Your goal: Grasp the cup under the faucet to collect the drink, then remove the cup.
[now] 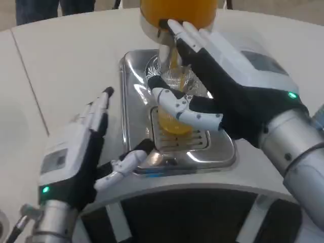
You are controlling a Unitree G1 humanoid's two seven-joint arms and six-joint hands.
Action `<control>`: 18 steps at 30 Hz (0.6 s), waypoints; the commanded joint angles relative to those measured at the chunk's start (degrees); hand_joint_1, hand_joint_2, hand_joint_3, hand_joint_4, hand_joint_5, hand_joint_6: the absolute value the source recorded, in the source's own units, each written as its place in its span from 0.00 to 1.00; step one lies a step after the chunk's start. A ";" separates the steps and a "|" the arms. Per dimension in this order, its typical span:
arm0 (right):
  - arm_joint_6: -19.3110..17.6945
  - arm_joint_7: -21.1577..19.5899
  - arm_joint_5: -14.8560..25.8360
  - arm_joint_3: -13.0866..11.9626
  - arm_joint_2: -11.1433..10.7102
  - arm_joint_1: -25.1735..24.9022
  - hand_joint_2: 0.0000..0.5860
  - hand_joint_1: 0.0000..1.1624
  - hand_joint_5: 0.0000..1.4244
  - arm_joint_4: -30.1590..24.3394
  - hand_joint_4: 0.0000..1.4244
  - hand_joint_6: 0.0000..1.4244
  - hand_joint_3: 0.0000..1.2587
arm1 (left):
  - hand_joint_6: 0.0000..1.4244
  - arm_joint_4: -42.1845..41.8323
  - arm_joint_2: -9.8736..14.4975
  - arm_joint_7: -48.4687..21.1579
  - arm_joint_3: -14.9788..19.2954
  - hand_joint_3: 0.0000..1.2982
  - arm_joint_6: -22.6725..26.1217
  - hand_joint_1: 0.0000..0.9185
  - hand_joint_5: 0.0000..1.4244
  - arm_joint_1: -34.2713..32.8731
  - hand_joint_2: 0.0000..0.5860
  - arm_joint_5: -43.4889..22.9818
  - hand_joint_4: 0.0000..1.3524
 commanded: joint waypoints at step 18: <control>-20.19 -28.18 4.56 -4.71 -1.21 32.60 0.92 0.39 0.00 -7.41 0.00 0.00 0.00 | 0.05 6.30 -2.68 2.27 -4.63 0.00 -0.60 0.16 0.02 -6.24 0.19 -1.03 0.00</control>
